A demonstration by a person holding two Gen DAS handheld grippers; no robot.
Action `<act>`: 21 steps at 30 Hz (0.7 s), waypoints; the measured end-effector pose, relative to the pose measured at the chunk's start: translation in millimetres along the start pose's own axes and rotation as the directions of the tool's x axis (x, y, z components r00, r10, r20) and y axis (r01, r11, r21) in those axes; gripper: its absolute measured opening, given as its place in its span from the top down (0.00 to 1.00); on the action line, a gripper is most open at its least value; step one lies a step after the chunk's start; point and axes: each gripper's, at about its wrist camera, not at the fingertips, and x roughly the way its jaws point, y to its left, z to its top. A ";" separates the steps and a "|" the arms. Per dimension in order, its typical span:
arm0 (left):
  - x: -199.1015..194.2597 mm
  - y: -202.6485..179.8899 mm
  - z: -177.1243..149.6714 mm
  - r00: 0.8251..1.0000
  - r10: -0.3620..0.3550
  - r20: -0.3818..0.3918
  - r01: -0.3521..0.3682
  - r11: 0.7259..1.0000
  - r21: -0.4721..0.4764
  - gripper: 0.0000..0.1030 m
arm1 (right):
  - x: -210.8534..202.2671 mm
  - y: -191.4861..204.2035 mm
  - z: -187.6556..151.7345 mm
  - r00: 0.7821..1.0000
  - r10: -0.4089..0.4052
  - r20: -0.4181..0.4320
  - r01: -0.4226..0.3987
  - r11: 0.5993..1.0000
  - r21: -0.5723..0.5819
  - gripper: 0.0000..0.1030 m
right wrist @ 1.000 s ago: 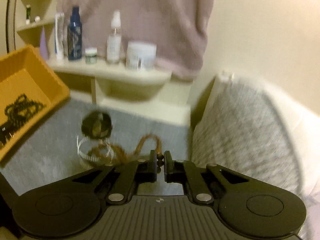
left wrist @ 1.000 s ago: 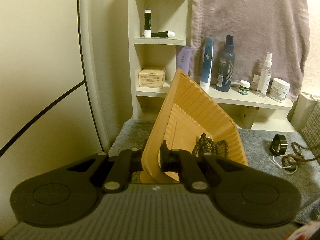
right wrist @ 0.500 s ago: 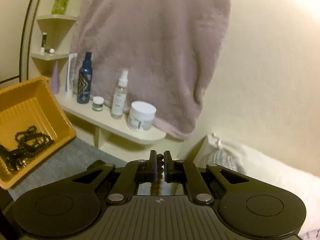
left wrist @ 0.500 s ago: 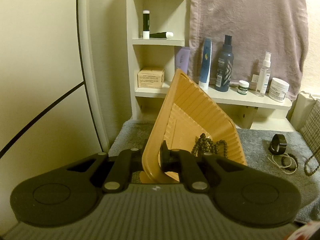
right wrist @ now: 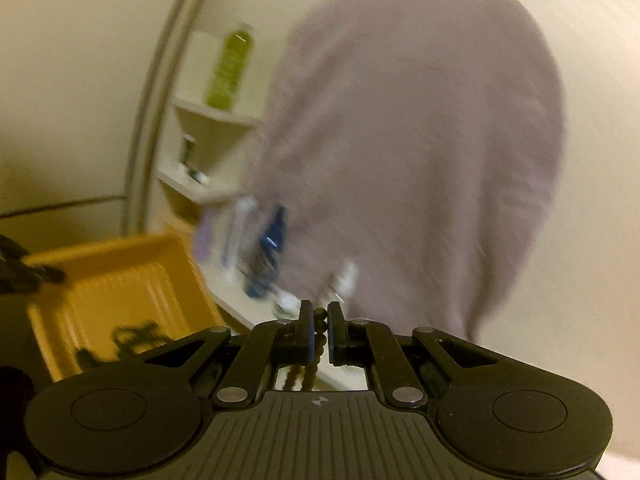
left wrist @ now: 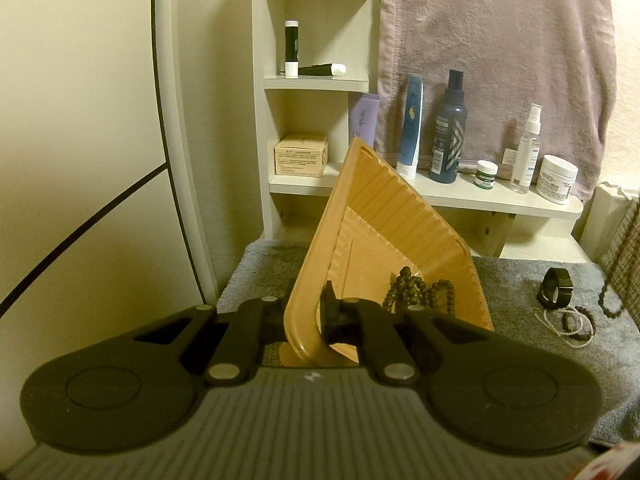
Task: Organize jewelry
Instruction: 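Lift the brown bead necklace high with the right tool, then lower the brown bead necklace into the tray with the right tool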
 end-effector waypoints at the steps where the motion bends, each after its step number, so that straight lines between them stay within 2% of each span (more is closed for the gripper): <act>1: 0.1 -0.1 0.1 1.000 0.000 0.000 0.000 1.000 0.001 0.93 | 2.3 4.0 8.4 1.000 0.025 0.014 -0.024 1.000 -0.017 0.94; 8: -0.4 -0.5 0.3 1.000 -0.001 0.000 0.001 1.000 0.003 0.93 | 25.2 38.7 45.6 0.980 0.190 0.063 -0.180 0.973 -0.143 0.94; 14: 0.4 -1.0 1.1 1.000 -0.001 -0.003 0.001 1.000 0.003 0.93 | 60.3 73.5 59.3 0.956 0.291 0.036 -0.274 0.929 -0.249 0.94; 21: -0.5 -2.0 1.2 1.000 -0.002 -0.003 0.002 1.000 0.005 0.93 | 104.8 111.2 51.8 0.946 0.323 -0.029 -0.309 0.871 -0.382 0.94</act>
